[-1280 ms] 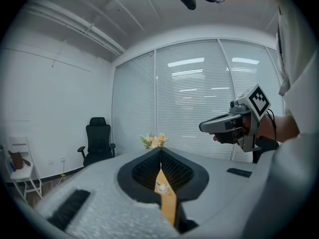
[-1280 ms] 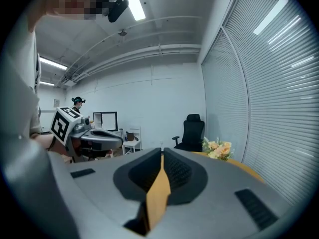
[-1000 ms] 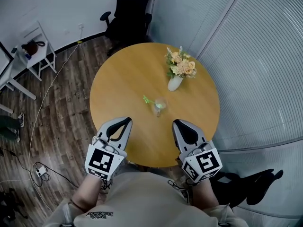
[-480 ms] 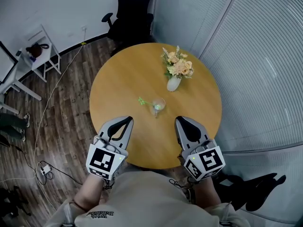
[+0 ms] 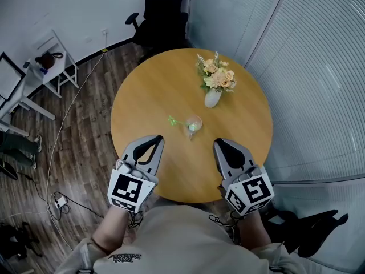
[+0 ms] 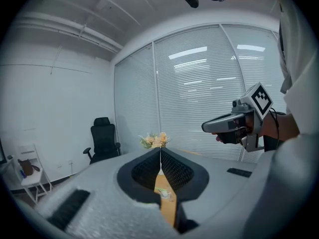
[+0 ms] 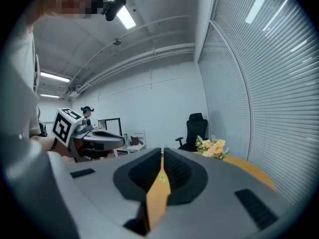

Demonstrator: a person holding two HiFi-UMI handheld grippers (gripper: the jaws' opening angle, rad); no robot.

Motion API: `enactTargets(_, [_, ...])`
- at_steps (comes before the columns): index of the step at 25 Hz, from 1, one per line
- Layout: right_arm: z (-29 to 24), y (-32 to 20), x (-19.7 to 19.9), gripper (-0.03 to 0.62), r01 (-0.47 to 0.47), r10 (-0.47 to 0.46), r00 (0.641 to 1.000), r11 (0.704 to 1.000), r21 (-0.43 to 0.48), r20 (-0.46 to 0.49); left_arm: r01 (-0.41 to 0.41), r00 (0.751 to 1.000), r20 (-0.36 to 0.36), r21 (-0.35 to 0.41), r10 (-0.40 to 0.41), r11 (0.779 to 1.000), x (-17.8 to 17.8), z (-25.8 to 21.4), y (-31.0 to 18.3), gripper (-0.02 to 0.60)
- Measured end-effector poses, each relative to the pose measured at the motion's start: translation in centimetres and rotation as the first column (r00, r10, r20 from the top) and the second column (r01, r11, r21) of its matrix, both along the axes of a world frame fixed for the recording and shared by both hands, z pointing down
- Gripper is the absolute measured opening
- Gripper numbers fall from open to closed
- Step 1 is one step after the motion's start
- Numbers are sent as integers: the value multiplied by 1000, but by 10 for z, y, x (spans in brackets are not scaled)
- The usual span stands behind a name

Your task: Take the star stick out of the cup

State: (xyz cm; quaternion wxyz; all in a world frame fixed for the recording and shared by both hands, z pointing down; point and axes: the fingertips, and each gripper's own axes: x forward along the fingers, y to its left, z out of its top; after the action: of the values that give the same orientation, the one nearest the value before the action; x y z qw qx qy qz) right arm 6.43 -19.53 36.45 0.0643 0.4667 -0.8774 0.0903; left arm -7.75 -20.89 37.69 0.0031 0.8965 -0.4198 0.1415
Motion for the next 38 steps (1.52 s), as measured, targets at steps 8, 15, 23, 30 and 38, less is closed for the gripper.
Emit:
enactTargets(8, [11,-8,3,37,4,-4,1000,1000,-26,0,44,999,-9,-25,-45,999,-1,12,-20,24])
enactTargets(15, [21,-20,6,37,5,-5,1000,998,-55,6,48,998,40,-62,-45,997,2,33,-41,25])
enactTargets(23, [34,-41,9,37,15,-14,1000,998,-68,10,100,991,92,-73,-93,992,2,53,-75,26])
enactTargets(30, [50,-51,12,37,-7,10,1000,994,-113,18,114,990,96,-139,-101,984,1,81,-97,123])
enactTargets(38, [64,-62,13,37,-11,12,1000,990,-143,11,139,990,27,-270,-137,953,5,120,-116,130])
